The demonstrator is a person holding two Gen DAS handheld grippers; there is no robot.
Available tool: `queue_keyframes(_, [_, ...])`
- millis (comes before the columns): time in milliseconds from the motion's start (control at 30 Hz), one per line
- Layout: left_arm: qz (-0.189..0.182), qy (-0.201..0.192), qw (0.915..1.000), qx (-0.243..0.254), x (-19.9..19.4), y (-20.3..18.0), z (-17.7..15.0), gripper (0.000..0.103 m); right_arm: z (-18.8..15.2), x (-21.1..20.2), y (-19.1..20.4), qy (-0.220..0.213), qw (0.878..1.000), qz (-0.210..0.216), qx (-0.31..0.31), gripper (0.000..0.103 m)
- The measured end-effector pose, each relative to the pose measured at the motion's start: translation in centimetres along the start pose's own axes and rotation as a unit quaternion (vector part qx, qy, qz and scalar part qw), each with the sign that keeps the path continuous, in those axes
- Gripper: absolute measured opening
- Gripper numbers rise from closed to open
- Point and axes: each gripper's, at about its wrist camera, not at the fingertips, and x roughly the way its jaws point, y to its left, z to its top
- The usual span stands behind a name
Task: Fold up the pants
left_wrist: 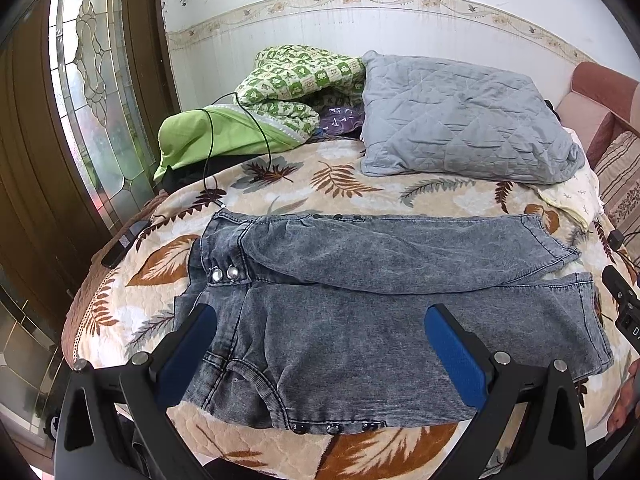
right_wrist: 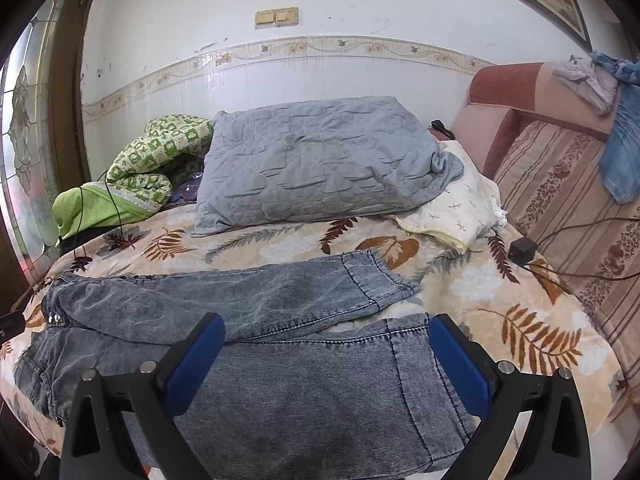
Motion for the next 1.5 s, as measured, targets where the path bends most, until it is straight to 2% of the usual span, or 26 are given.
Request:
queue_keyframes(767, [0.000, 0.008, 0.9999, -0.008, 1.2, 0.9, 0.1, 0.103, -0.1, 0.6, 0.3, 0.008, 1.000, -0.007, -0.008, 0.103])
queue_keyframes(1500, [0.018, 0.039, 0.9989, -0.019, 7.3, 3.2, 0.6, 0.103, 0.1, 5.3, 2.7, 0.060, 0.998, 0.009, -0.022, 0.103])
